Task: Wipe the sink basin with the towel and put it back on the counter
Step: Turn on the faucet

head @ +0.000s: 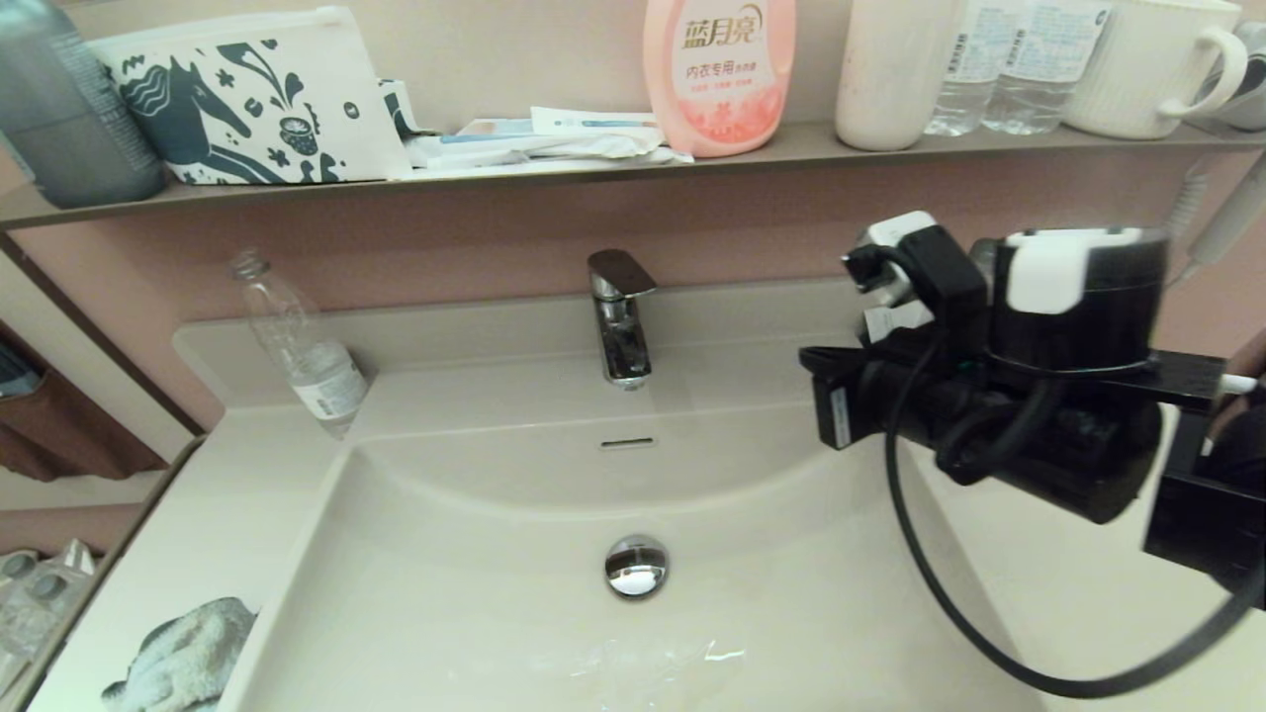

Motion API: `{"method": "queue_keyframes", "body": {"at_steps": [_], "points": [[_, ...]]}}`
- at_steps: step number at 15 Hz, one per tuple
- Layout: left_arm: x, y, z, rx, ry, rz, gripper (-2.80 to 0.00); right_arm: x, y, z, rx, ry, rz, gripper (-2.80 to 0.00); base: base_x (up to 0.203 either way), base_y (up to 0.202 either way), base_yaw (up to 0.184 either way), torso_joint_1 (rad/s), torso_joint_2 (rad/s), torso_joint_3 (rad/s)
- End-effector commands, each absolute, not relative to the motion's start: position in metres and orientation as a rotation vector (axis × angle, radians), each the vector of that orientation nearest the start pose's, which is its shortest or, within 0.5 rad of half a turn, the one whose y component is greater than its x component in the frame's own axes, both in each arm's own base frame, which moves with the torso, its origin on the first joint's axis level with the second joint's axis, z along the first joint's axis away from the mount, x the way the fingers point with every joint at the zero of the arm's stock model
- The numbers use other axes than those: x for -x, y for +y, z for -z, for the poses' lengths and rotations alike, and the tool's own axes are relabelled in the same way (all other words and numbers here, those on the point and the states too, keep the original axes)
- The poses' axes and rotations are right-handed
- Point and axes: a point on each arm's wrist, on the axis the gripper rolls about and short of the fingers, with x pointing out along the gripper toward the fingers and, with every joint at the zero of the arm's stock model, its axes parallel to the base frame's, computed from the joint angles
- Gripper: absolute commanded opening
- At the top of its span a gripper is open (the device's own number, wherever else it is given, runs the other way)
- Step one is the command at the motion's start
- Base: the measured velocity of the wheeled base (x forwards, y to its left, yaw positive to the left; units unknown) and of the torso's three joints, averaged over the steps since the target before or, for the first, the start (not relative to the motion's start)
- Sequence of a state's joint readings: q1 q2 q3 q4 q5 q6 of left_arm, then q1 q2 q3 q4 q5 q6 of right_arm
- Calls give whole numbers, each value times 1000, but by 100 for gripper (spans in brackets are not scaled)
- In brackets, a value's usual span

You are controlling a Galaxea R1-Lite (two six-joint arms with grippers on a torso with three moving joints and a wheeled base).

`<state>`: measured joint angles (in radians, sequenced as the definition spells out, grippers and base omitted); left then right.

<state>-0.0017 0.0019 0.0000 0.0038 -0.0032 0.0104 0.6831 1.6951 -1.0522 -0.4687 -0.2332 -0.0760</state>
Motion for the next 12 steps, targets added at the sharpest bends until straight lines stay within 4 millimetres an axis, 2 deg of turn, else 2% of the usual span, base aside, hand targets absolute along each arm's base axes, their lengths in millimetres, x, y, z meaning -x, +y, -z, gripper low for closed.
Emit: {"method": "queue_keyframes", "body": {"at_steps": [1,4,6,9,12], "points": [[23,0,-75,-11,6,5,-280,-276,237,-209,178,166,-495,-280,0,0,0,0,0,0],[23,0,-75,-11,5,5,-280,-289,275,-195,154,86,-558,-280,0,0,0,0,0,0],[23,0,-75,-11,6,5,-280,-299,296,-194,153,17,-579,-280,0,0,0,0,0,0],[23,0,-75,-11,6,5,-280,-310,314,-204,177,-76,-582,-280,0,0,0,0,0,0],[23,0,-75,-11,6,5,-280,-318,322,-211,219,-136,-569,-280,0,0,0,0,0,0]]}}
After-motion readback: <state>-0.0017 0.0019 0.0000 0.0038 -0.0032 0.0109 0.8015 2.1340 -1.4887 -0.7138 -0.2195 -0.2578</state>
